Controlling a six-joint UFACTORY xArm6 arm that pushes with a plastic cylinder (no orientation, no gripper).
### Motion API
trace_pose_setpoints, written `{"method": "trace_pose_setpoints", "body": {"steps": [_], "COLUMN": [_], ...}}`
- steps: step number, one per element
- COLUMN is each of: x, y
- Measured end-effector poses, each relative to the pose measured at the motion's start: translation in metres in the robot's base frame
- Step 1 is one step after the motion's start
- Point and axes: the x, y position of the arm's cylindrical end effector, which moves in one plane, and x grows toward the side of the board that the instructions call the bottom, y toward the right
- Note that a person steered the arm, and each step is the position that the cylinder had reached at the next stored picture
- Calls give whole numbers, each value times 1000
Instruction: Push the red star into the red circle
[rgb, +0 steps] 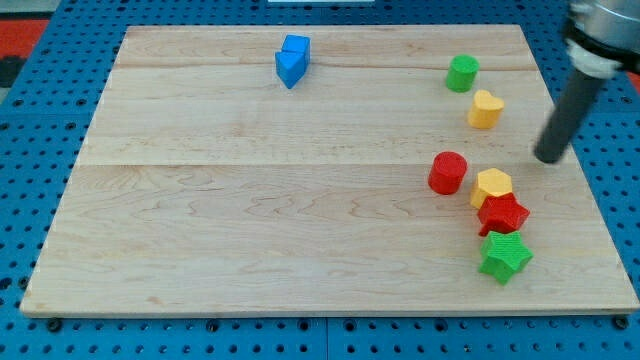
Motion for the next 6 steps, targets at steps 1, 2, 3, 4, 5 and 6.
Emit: {"method": "trace_pose_setpoints", "body": {"steps": [1,2,3,4,5,6], "x": [64,90,91,89,71,51], "y": [28,8,-21,-54,-98,-142]}}
